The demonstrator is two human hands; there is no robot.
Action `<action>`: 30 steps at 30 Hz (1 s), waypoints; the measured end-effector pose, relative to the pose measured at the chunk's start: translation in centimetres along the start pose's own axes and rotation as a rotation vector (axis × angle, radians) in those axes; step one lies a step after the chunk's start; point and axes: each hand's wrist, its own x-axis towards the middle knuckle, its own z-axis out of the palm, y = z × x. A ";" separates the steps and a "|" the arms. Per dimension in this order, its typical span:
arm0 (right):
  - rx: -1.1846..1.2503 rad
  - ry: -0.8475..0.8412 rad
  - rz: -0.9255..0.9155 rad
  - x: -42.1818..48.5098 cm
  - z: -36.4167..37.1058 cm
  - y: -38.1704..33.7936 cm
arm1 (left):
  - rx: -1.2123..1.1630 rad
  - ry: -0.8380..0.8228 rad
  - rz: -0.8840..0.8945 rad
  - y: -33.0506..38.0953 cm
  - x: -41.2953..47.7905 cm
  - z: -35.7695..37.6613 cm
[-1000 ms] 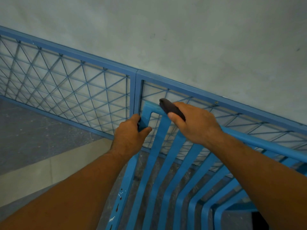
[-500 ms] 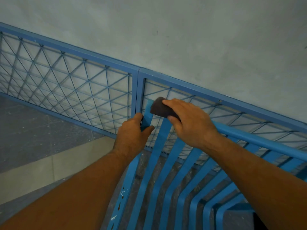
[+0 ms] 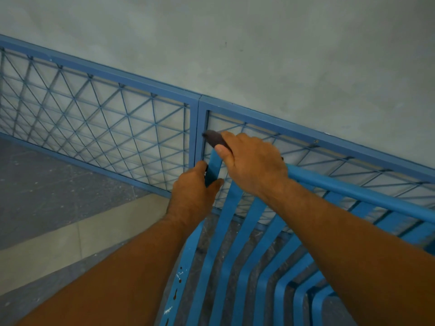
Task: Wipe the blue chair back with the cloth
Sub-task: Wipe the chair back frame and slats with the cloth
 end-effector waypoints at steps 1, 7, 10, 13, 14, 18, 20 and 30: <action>0.018 0.021 -0.048 -0.7 0.2 0.2 | -0.001 -0.003 0.006 -0.1 0.1 0.0; 0.219 -0.027 -0.051 -3.8 -0.6 3.6 | 0.014 0.000 0.019 -0.3 0.4 0.0; 0.158 -0.087 0.082 -3.3 -1.3 3.5 | 0.029 -0.003 0.014 -0.3 0.4 0.0; 0.098 -0.154 0.207 -0.7 -1.2 2.2 | 0.019 -0.007 0.005 -0.2 0.3 0.0; 0.082 -0.163 0.213 0.3 -1.1 1.7 | 0.013 -0.010 0.003 -0.1 0.3 -0.1; 0.044 -0.120 0.129 1.6 -0.6 0.3 | 0.018 -0.008 0.005 -0.1 0.2 -0.1; 0.035 -0.025 0.027 0.4 -0.1 0.3 | 0.032 -0.005 0.019 -0.2 0.2 -0.1; 0.135 -0.067 0.077 -2.4 -0.5 2.2 | 0.021 0.009 -0.012 0.3 0.1 -0.7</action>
